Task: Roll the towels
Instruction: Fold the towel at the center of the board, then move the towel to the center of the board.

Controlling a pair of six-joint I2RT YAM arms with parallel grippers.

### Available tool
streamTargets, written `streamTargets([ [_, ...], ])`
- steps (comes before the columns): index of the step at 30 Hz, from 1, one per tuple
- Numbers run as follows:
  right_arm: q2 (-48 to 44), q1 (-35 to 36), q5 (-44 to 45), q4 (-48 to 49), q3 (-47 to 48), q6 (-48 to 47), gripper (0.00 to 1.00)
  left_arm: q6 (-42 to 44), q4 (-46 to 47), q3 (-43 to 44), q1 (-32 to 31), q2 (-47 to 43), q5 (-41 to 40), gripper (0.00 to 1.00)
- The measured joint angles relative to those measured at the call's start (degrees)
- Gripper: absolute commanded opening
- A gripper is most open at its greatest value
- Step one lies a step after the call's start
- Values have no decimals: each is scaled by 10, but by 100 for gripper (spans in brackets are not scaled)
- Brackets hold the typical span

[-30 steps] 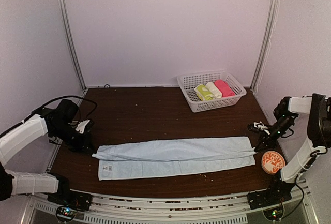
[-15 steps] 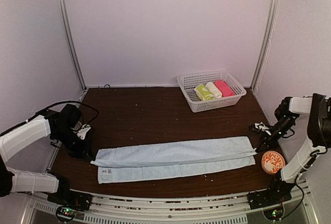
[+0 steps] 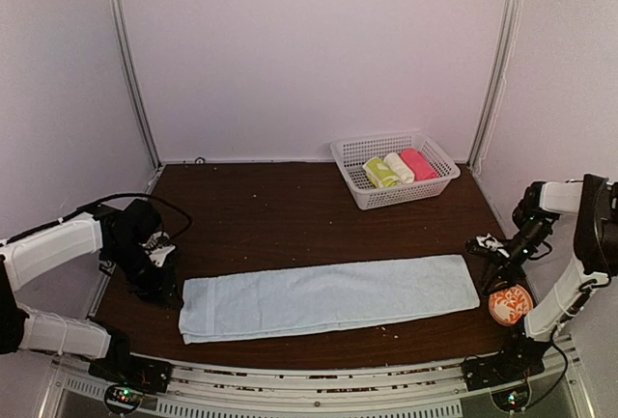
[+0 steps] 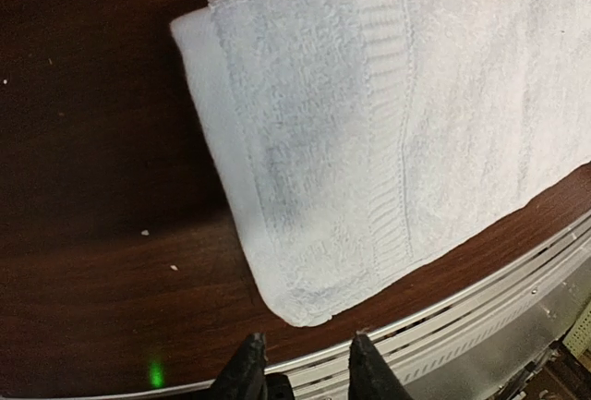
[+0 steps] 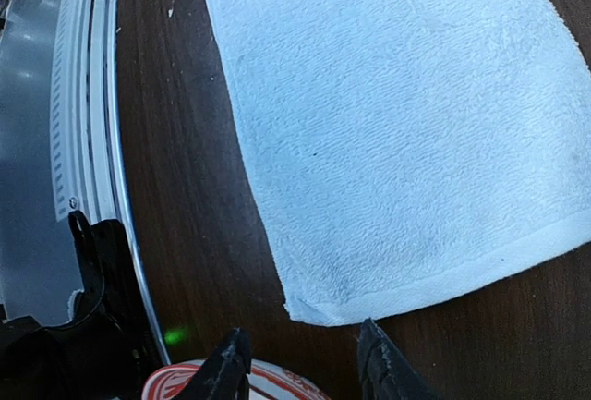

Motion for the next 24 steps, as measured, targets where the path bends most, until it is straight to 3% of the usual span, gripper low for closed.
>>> streamTargets([
  [5,-1,0,-14,-21,50,1,41,-2,-7,42,0,-28,-1,35],
  [11,5,6,-66,13,110,74,36,-25,67,79,0,-3,-15,1],
  [20,6,133,-31,245,68,362,26,-58,182,80,-39,104,-29,0],
  [24,15,143,-5,307,63,441,22,-71,205,77,-61,145,-61,0],
])
